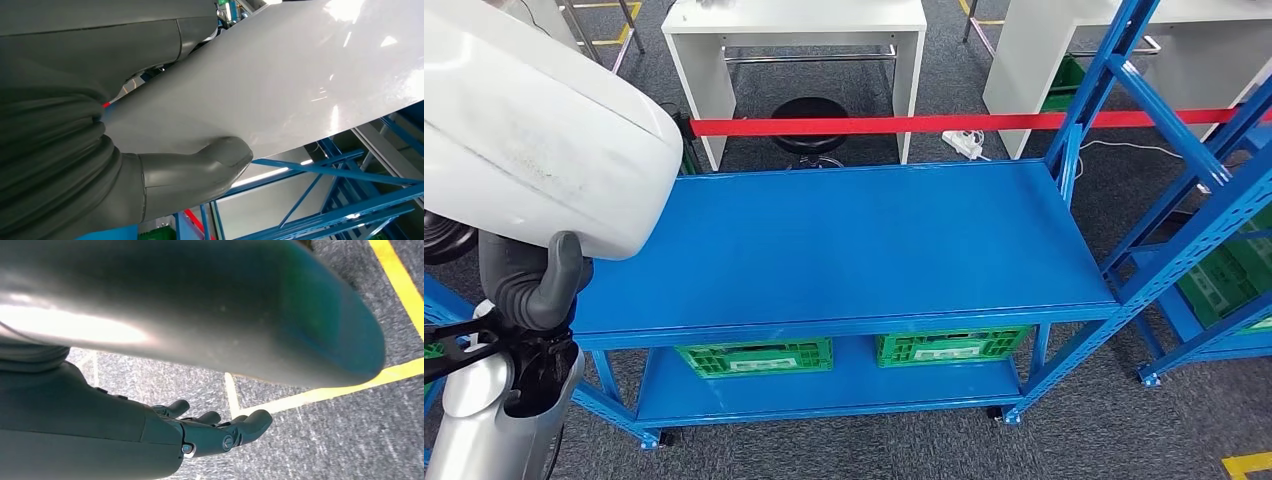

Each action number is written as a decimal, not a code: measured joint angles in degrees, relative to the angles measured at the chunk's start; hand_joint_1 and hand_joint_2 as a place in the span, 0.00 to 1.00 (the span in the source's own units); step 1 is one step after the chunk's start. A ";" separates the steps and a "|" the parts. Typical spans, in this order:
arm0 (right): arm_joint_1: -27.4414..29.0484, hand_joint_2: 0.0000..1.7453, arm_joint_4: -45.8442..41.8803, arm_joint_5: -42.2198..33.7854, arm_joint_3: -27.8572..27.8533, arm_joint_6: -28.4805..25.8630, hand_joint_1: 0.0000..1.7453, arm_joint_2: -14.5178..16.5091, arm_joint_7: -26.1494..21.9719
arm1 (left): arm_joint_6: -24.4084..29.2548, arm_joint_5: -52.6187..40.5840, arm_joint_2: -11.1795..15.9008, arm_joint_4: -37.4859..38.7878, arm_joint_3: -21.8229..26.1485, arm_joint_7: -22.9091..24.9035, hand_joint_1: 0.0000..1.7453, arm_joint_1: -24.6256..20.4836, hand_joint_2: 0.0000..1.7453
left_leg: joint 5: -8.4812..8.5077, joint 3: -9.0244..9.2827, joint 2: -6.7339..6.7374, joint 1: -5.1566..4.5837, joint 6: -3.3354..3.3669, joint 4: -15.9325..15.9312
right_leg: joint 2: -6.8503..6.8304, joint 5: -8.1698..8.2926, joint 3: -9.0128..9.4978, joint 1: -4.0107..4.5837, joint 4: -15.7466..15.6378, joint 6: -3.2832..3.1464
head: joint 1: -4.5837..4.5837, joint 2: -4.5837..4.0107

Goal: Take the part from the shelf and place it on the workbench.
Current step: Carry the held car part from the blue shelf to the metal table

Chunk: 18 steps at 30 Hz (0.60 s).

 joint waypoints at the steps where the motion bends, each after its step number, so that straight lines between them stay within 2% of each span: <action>1: 0.01 0.00 0.00 0.02 -0.01 0.00 0.00 0.05 0.32 | -0.15 -0.09 0.06 0.00 0.00 0.03 1.00 -0.01 1.00 | -0.06 -0.05 0.01 -0.08 0.16 0.10 | 0.01 0.05 0.02 -0.09 -0.07 0.18 | -0.01 0.00; 3: 0.01 0.00 0.00 0.09 -0.02 0.07 0.00 0.19 0.75 | -0.42 -0.22 0.17 -0.05 -0.01 0.16 1.00 -0.02 1.00 | -0.08 -0.15 0.01 -0.25 0.55 0.24 | 0.05 0.23 0.06 -0.27 -0.25 0.62 | -0.02 0.00; 4: 0.00 0.00 0.00 0.15 -0.02 0.13 0.00 0.22 0.81 | -0.50 -0.30 0.21 -0.15 0.01 0.22 1.00 0.00 1.00 | 0.18 0.06 0.06 0.00 0.71 -0.08 | 0.06 0.19 0.01 -0.20 -0.20 0.75 | -0.02 0.00; 6: -0.01 0.00 0.00 0.31 -0.02 0.23 0.00 0.23 0.66 | -0.50 -0.85 0.27 -0.57 0.04 0.22 1.00 0.08 1.00 | 0.81 0.49 0.27 0.51 1.07 -0.88 | -0.01 -1.16 -0.68 -0.07 1.47 1.02 | 0.09 0.00; 7: -0.01 0.00 0.00 0.41 -0.02 0.26 0.00 0.23 0.53 | -0.50 -1.21 0.30 -0.81 0.08 0.19 1.00 0.21 1.00 | 1.10 0.64 0.41 0.79 1.21 -1.20 | -0.07 -2.77 -1.74 -0.08 3.95 1.17 | 0.18 0.00; 9: -0.01 0.00 0.00 0.63 -0.02 0.28 0.00 0.24 0.29 | -0.50 -1.84 0.34 -1.07 0.14 0.17 1.00 0.66 1.00 | 1.26 0.38 0.63 0.88 1.30 -1.13 | -0.16 -6.63 -5.01 -0.38 11.51 1.55 | 0.31 0.00; 10: -0.01 0.00 0.00 0.73 -0.02 0.26 0.00 0.23 0.21 | -0.50 -2.04 0.35 -1.09 0.15 0.21 1.00 0.93 1.00 | 1.25 0.19 0.69 0.93 1.24 -0.95 | -0.20 -7.79 -6.41 -0.59 14.71 1.75 | 0.33 0.00; 11: -0.01 0.00 -0.01 0.81 -0.02 0.22 0.00 0.21 0.14 | -0.50 -2.20 0.35 -1.09 0.15 0.25 1.00 1.11 1.00 | 1.21 -0.03 0.74 1.04 1.12 -0.68 | -0.25 -7.94 -6.97 -0.78 16.09 1.96 | 0.34 0.00; 12: -0.03 0.00 -0.01 0.85 -0.02 0.19 0.00 0.16 0.08 | -0.50 -2.27 0.35 -1.09 0.15 0.28 1.00 1.20 1.00 | 1.10 -0.26 0.74 1.22 0.90 -0.32 | -0.32 -7.02 -6.36 -0.97 15.13 2.17 | 0.34 0.00; 14: -0.14 0.00 -0.02 0.86 -0.02 0.14 0.00 0.05 -0.02 | -0.50 -2.32 0.33 -1.10 0.15 0.31 1.00 1.21 1.00 | 0.66 -0.78 0.72 1.67 0.09 0.75 | -0.45 -4.10 -2.55 -1.35 8.17 2.57 | 0.34 0.00; 15: -0.22 0.00 -0.02 0.86 -0.02 0.13 0.00 0.02 -0.11 | -0.50 -2.37 0.32 -1.14 0.15 0.38 1.00 1.17 1.00 | 0.38 -1.09 0.67 1.76 -0.43 1.37 | -0.35 -3.10 -0.86 -1.37 4.92 2.51 | 0.36 0.00; 16: -0.31 0.00 -0.02 0.85 -0.02 0.14 0.00 0.02 -0.19 | -0.50 -2.45 0.31 -1.18 0.15 0.50 1.00 1.11 1.00 | 0.21 -1.36 0.61 1.76 -0.93 1.80 | -0.22 -2.69 0.11 -1.34 2.93 2.26 | 0.36 0.00; 18: -0.44 0.00 -0.02 0.85 -0.02 0.19 0.00 -0.01 -0.30 | -0.50 -2.66 0.17 -1.26 0.10 0.78 1.00 0.94 1.00 | 0.28 -1.64 0.47 1.68 -1.80 1.95 | 0.07 -2.60 0.09 -1.05 2.49 1.30 | 0.38 0.00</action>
